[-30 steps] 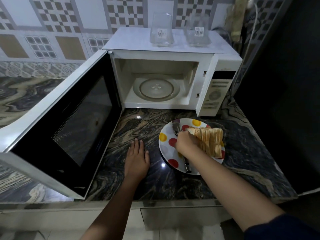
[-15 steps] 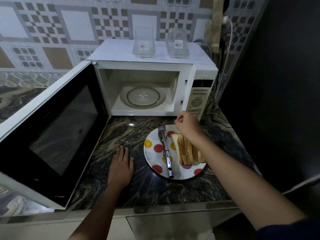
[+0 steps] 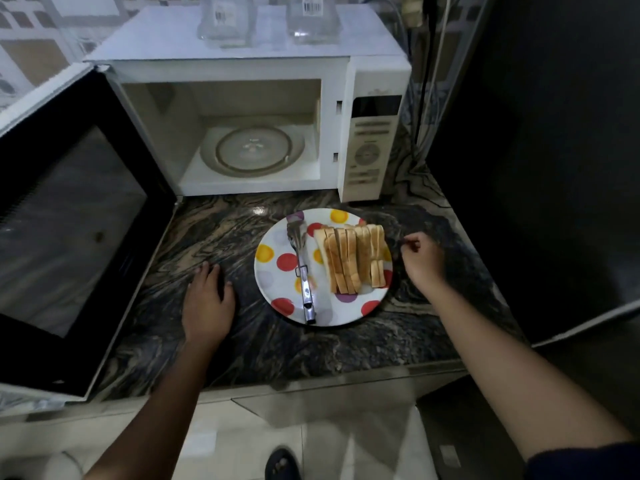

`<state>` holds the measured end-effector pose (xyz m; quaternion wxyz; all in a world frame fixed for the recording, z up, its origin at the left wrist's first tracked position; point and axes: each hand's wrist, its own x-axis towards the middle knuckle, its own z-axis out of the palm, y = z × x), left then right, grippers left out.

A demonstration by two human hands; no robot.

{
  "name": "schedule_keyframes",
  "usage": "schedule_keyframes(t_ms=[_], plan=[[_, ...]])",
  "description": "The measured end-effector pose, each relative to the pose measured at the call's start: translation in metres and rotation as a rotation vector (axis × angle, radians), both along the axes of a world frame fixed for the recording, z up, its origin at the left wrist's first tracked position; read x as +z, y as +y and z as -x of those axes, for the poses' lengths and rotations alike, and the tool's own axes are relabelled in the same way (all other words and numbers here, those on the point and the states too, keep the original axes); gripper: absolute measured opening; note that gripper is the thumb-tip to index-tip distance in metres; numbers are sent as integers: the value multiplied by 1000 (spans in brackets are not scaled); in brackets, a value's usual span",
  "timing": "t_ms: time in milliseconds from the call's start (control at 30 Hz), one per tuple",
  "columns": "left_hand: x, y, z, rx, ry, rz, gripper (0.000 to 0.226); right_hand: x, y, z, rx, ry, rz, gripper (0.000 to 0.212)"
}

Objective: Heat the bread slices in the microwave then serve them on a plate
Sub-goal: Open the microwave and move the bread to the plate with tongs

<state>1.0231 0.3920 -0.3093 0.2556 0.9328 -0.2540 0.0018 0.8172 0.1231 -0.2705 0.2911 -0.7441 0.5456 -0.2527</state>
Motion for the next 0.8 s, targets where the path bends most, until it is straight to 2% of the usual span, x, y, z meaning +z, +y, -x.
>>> schedule_keyframes(t_ms=[67, 133, 233, 333, 433, 600, 700, 800], plan=[[7, -9, 4, 76, 64, 54, 45, -3, 3, -4, -33, -33, -13, 21], [10, -20, 7, 161, 209, 165, 48, -3, 5, -12, -68, -57, -16, 21], [17, -38, 19, 193, 364, 325, 62, 0, 6, -23, -65, -47, -63, 23], [28, -56, 31, 115, 382, 315, 53, 4, 3, -26, -26, 11, -123, 25], [29, -64, 28, 34, 352, 203, 48, 7, -5, -21, 41, 81, -168, 23], [34, -62, 14, 13, 412, 150, 42, 9, -12, -20, 142, 138, -237, 27], [30, -59, 16, -16, 410, 177, 41, 7, -12, -20, 125, 131, -238, 26], [27, -60, 22, -2, 487, 312, 42, 4, -8, -20, 108, 89, -254, 26]])
